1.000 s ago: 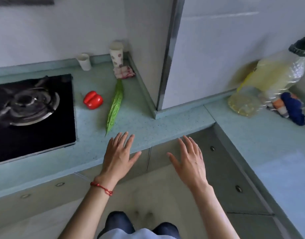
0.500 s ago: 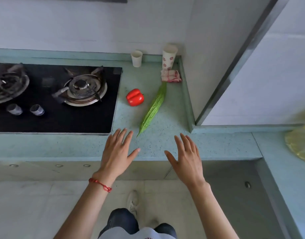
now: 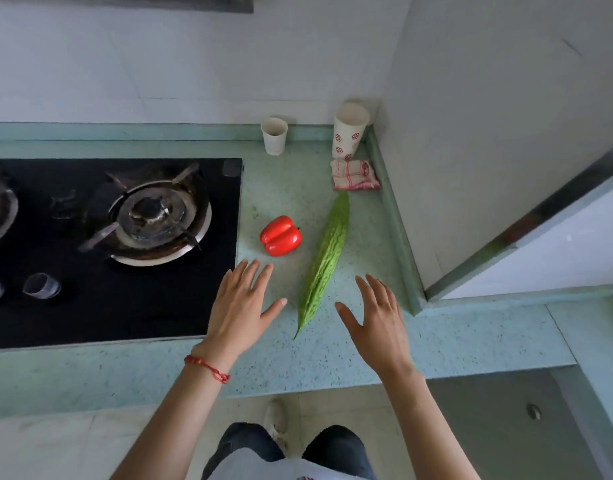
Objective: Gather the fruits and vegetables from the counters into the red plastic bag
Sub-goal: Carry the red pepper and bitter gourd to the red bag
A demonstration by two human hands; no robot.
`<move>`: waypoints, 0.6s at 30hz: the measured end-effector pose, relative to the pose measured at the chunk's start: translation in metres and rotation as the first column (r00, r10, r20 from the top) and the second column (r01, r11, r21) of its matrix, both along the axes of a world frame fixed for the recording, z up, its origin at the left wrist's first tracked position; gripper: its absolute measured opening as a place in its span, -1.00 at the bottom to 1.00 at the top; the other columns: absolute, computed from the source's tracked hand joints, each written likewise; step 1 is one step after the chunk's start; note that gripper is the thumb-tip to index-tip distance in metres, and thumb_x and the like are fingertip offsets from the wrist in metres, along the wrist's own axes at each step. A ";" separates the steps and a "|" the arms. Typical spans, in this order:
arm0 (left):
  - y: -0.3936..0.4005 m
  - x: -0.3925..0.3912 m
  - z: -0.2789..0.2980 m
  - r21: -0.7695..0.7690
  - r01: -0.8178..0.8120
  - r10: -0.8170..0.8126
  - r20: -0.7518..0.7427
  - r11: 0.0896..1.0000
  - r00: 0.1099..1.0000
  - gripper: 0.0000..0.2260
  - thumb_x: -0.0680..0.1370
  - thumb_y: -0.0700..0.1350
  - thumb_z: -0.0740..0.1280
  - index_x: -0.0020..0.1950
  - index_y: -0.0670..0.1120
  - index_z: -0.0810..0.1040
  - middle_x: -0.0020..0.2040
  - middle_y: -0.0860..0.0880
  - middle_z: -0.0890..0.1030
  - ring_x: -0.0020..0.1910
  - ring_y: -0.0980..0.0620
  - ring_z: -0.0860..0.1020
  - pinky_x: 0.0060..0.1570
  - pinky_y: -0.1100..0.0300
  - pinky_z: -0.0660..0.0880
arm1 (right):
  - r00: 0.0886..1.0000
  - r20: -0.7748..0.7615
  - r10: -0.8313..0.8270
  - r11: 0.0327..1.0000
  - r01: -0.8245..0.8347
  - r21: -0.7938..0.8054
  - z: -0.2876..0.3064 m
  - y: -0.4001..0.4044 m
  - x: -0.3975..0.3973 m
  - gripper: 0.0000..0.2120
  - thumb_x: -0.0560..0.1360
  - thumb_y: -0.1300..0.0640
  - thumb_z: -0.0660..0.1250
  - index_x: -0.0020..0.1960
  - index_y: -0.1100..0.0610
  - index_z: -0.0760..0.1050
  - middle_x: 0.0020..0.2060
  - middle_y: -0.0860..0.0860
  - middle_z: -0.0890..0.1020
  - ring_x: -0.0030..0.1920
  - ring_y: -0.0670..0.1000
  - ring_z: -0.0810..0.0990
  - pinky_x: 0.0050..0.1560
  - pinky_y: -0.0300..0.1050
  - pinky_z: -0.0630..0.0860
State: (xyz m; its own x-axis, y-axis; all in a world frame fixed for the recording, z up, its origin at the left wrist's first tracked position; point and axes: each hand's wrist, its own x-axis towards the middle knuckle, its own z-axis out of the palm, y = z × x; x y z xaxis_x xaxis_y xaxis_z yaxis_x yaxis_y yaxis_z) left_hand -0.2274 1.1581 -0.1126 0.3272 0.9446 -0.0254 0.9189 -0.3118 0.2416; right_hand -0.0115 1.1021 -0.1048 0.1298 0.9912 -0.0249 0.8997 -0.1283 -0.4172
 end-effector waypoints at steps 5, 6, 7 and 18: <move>0.035 -0.003 -0.007 -0.067 0.010 -0.005 0.086 0.998 0.996 -0.29 0.47 0.31 -0.02 0.35 -0.21 0.37 0.30 -0.25 0.46 0.31 -0.25 0.40 0.26 -0.15 0.36 | 0.996 -0.081 -0.047 0.997 0.042 -0.059 -0.003 0.031 -0.007 -0.39 0.52 -0.20 0.14 0.45 0.10 0.20 0.44 0.06 0.27 0.44 0.06 0.19 0.40 0.00 0.20; 0.041 -0.002 -0.009 -0.087 -0.005 0.018 0.141 0.996 0.990 -0.25 0.46 0.35 -0.03 0.38 -0.20 0.34 0.32 -0.24 0.45 0.33 -0.24 0.38 0.28 -0.12 0.34 | 0.991 -0.120 -0.064 0.996 0.055 -0.073 -0.004 0.038 -0.009 -0.39 0.51 -0.20 0.15 0.45 0.10 0.20 0.43 0.05 0.28 0.44 0.05 0.20 0.39 -0.01 0.22; 0.047 0.000 -0.011 -0.116 -0.032 0.056 0.213 0.993 0.976 -0.24 0.44 0.37 -0.01 0.40 -0.18 0.30 0.34 -0.22 0.42 0.36 -0.22 0.34 0.30 -0.08 0.31 | 0.982 -0.169 -0.088 0.994 0.074 -0.086 -0.005 0.046 -0.010 -0.40 0.51 -0.19 0.17 0.45 0.10 0.21 0.43 0.04 0.30 0.43 0.04 0.22 0.37 -0.02 0.24; 0.124 0.034 -0.026 -0.413 -0.271 0.470 0.520 0.869 0.713 -0.32 0.38 -0.03 0.47 0.41 -0.18 0.28 0.38 -0.17 0.38 0.34 -0.11 0.36 0.31 0.16 0.23 | 0.714 -0.559 -0.422 0.906 0.303 -0.296 -0.019 0.107 0.001 -0.47 0.48 -0.07 0.32 0.38 0.10 0.32 0.31 0.01 0.46 0.27 0.00 0.44 0.24 -0.11 0.38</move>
